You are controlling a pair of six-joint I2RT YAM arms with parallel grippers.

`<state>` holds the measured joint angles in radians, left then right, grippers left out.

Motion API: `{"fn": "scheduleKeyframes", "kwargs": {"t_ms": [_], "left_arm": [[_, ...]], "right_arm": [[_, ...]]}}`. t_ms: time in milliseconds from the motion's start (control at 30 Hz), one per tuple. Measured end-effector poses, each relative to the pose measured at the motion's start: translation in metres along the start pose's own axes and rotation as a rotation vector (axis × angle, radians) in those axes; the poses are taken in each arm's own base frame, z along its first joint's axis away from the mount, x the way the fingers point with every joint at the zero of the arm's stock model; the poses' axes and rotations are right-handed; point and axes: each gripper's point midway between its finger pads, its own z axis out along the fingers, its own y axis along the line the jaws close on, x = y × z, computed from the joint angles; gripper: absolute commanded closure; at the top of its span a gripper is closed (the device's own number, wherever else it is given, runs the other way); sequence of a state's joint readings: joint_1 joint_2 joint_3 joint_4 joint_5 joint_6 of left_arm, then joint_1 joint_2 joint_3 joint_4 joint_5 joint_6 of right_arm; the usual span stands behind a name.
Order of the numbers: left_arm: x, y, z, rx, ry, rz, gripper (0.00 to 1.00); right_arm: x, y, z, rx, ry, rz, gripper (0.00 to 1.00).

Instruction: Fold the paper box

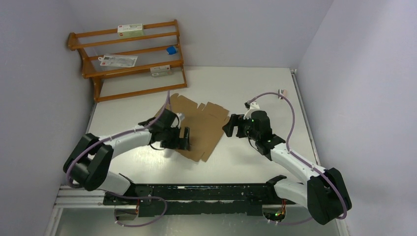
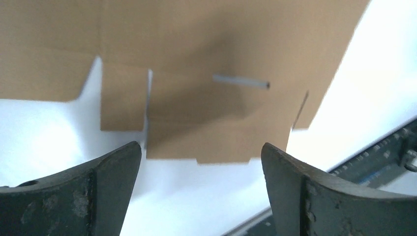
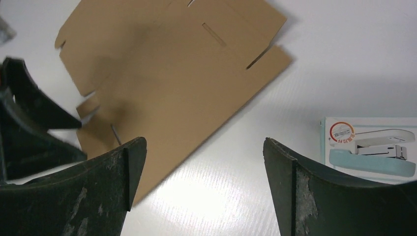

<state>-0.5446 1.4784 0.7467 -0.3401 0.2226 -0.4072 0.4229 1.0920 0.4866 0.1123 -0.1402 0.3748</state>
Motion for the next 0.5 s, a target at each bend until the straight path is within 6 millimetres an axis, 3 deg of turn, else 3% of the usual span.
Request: {"fn": "scheduleKeyframes", "kwargs": {"t_ms": [133,267,367,500], "left_arm": [[0.034,-0.036,-0.002,0.075,0.027,0.005,0.02],[0.043,-0.051,-0.005,0.08,0.075,0.024,0.02],[0.013,-0.057,-0.015,0.045,0.038,0.061,0.02],[-0.076,-0.056,-0.047,0.006,-0.151,0.093,0.02]], "right_arm": [[0.001,-0.002,0.001,0.012,0.004,0.005,0.06],[0.005,-0.006,0.003,0.027,0.016,0.014,0.06],[0.012,-0.009,0.006,0.041,0.039,0.029,0.06],[0.021,-0.014,0.012,0.061,0.075,0.054,0.06]]}}
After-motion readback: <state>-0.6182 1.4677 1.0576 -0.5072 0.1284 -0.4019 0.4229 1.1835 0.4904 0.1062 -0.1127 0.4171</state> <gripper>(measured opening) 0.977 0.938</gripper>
